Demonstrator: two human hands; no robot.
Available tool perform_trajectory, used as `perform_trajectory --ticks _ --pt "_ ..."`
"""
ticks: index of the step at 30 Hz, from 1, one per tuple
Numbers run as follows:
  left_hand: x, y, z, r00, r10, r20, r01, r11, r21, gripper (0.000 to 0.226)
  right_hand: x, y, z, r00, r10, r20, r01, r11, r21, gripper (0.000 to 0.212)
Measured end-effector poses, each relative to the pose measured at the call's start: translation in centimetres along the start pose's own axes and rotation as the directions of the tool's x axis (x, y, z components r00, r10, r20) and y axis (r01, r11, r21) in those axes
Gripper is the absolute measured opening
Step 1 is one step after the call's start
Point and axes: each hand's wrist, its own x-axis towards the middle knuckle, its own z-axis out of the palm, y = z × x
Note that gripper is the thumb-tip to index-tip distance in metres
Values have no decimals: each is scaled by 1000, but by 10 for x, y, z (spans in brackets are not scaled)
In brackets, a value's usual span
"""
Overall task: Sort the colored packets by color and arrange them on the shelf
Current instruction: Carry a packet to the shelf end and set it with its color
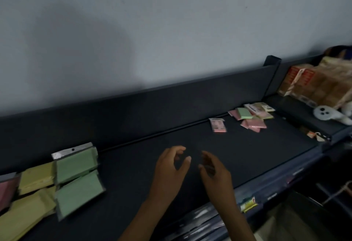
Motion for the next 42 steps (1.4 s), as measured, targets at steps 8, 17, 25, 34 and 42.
perform_trajectory --ticks 8,17,25,34,42 --pt "33 17 67 1000 12 4 -12 999 42 24 40 28 -39 999 -41 -18 40 999 -36 45" --pt "71 34 136 1000 -2 -11 3 996 91 23 80 47 -96 996 -76 49 82 988 -133 52" --pt "99 38 175 1000 -24 2 23 989 147 24 108 64 -127 993 -96 75 107 981 -164 50" --pt "123 22 176 995 -84 55 67 965 253 34 150 82 -94 995 -57 83 73 977 -199 62" --pt "166 11 190 984 -129 125 103 975 195 31 194 89 -80 993 -1 118 34 960 -277 48"
